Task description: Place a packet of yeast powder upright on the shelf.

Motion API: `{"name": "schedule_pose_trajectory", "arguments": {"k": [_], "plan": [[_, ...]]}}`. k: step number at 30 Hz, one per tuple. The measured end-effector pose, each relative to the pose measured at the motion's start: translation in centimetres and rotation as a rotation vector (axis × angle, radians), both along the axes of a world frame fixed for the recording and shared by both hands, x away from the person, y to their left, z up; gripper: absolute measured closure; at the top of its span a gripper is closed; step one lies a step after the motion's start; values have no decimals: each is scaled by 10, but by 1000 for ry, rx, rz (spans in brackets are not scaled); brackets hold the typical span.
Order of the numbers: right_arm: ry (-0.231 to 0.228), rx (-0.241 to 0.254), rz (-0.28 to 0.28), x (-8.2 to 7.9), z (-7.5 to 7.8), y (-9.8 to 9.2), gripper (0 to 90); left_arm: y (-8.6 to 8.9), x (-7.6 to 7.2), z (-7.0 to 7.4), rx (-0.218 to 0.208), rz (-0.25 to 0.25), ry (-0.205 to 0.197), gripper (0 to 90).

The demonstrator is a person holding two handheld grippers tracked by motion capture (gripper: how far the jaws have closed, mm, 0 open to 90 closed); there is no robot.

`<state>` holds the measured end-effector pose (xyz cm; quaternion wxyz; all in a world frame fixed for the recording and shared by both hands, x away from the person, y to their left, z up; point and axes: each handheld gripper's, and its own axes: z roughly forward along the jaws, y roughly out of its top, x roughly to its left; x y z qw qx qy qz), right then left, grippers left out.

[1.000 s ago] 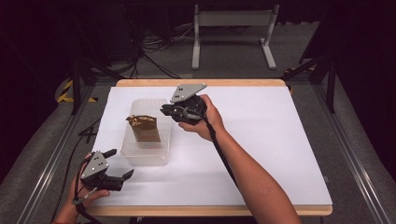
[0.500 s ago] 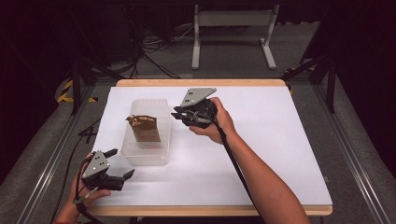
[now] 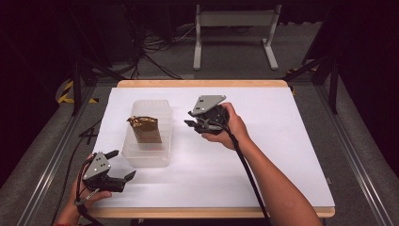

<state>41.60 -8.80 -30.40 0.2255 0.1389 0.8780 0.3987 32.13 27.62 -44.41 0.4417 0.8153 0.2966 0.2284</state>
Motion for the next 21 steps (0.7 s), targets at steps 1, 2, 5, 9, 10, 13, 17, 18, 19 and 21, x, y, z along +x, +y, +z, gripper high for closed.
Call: {"name": "schedule_pose_trajectory", "arguments": {"k": [1,2,5,9,10,13,17,18,19,21], "plan": [[2,-4,-2,-1,-1,-2,660,0,0,0,0,0,1,52],[1,-8,-7,-1,-1,-4,653,0,0,0,0,0,1,52],[2,-24,-15,-3,-3,-11,636,-1,0,0,-1,-3,1,52],[2,-43,-25,-5,-5,-19,614,-1,0,0,-1,-1,4,52],[-1,-49,-26,-5,-5,-21,602,-1,0,0,-1,-1,3,52],[-2,-68,-38,-7,-7,-28,583,-1,1,0,3,-4,0,52],[-7,-79,-59,-10,-10,-36,536,-2,1,0,4,-2,2,52],[-8,-84,-65,-10,-11,-38,521,-2,1,0,5,-5,1,52],[-10,-87,-71,-10,-11,-40,509,-2,1,0,6,-5,1,52],[-9,-87,-83,-12,-12,-43,487,-2,1,-1,7,-5,4,52]]}}
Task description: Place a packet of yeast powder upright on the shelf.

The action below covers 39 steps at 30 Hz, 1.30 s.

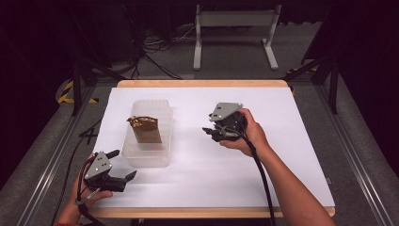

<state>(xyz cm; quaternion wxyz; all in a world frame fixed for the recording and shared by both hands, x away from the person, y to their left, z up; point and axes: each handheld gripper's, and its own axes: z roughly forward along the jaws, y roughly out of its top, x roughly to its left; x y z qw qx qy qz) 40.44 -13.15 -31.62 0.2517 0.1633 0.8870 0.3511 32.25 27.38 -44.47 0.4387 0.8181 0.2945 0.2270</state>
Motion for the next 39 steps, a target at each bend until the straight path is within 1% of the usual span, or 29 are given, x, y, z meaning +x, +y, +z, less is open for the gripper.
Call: {"name": "schedule_pose_trajectory", "arguments": {"k": [1,5,8,11,13,16,18,20,23,25,29,31,33,35,39], "plan": [[-3,-1,-10,-1,-1,-2,459,0,0,0,1,-1,0,52],[-14,-16,-34,-4,-4,-8,421,0,0,0,0,1,1,52],[-12,-3,-55,-5,-6,-16,370,0,1,0,4,-3,1,52],[-23,-3,-84,-7,-8,-22,329,-1,1,-1,7,-6,2,52],[-20,-4,-94,-8,-10,-27,307,-1,1,-1,4,-2,2,52],[-22,-15,-113,-11,-15,-34,294,-1,1,-1,4,-3,3,52],[-32,-16,-124,-13,-18,-39,286,-2,1,-1,6,-3,4,52],[-36,-6,-134,-15,-20,-43,276,-2,1,-1,8,-4,5,52],[-37,-4,-141,-18,-25,-51,259,-3,1,-2,14,-8,7,52],[-46,-18,-155,-21,-29,-56,244,-4,1,-2,19,-10,7,52],[-54,-27,-181,-27,-36,-67,216,-5,1,-2,20,-11,11,52],[-53,-34,-184,-28,-39,-72,200,-6,1,-2,24,-12,10,52],[-55,-38,-198,-30,-42,-76,181,-6,1,-2,23,-12,10,52],[-55,-32,-209,-32,-46,-81,165,-5,1,-2,21,-10,11,52],[-58,4,-235,-37,-51,-94,135,-4,1,-1,18,-9,7,52]]}}
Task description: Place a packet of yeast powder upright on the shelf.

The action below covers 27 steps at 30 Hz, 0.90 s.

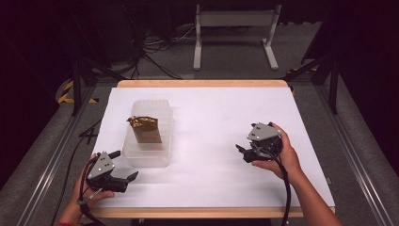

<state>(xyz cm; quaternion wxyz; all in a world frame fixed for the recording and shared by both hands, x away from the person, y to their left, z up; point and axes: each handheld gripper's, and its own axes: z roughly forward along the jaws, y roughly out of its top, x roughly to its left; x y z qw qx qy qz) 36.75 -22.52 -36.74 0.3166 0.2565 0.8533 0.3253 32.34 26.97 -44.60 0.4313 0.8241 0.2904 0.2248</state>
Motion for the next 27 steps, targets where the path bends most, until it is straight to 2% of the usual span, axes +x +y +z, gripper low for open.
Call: {"name": "schedule_pose_trajectory", "arguments": {"k": [2,8,11,17,27], "plan": [[1,34,-9,-3,-3,-7,126,0,0,0,-1,1,0,52],[-36,143,-46,-13,-10,-32,110,0,0,0,-3,1,-1,52],[-50,183,-63,-18,-13,-43,110,0,0,0,-3,1,0,52],[-47,244,-93,-26,-18,-64,110,1,-1,1,-11,7,-3,52],[-61,251,-134,-39,-30,-94,111,3,-1,3,-15,11,-9,51]]}}
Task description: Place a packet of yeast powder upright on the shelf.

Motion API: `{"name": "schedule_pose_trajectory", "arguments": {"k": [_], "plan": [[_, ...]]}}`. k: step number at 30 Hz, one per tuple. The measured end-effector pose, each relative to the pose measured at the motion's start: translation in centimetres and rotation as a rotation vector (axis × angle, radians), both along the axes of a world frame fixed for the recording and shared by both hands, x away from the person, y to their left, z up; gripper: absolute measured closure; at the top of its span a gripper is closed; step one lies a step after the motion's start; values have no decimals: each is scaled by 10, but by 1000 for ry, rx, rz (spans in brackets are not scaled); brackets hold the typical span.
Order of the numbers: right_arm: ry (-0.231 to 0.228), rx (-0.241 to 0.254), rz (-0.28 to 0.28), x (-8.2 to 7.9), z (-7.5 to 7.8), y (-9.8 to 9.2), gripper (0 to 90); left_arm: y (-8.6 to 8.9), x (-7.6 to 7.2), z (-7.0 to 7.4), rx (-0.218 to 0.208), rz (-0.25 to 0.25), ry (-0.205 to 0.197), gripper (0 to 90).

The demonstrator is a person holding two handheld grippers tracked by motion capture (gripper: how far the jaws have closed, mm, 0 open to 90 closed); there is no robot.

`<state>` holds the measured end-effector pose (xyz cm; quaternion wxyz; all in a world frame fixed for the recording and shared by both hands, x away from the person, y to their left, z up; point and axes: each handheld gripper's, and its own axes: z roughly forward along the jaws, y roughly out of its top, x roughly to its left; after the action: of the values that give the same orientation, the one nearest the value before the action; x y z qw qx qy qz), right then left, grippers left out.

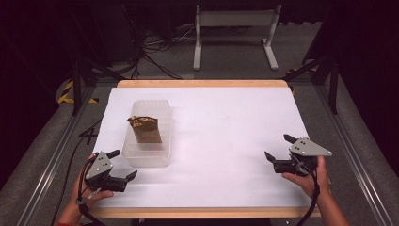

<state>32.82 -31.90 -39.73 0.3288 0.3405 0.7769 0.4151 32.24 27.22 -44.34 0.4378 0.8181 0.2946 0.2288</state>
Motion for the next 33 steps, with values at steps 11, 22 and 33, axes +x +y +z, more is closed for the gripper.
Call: {"name": "schedule_pose_trajectory", "arguments": {"k": [11,22,33], "plan": [[11,15,-43,-14,-13,-22,107,2,0,1,-10,9,-3,52],[17,15,-100,-28,-24,-46,103,3,1,1,-17,17,-3,51],[1,68,-147,-42,-34,-67,100,6,2,1,-24,28,-1,51]]}}
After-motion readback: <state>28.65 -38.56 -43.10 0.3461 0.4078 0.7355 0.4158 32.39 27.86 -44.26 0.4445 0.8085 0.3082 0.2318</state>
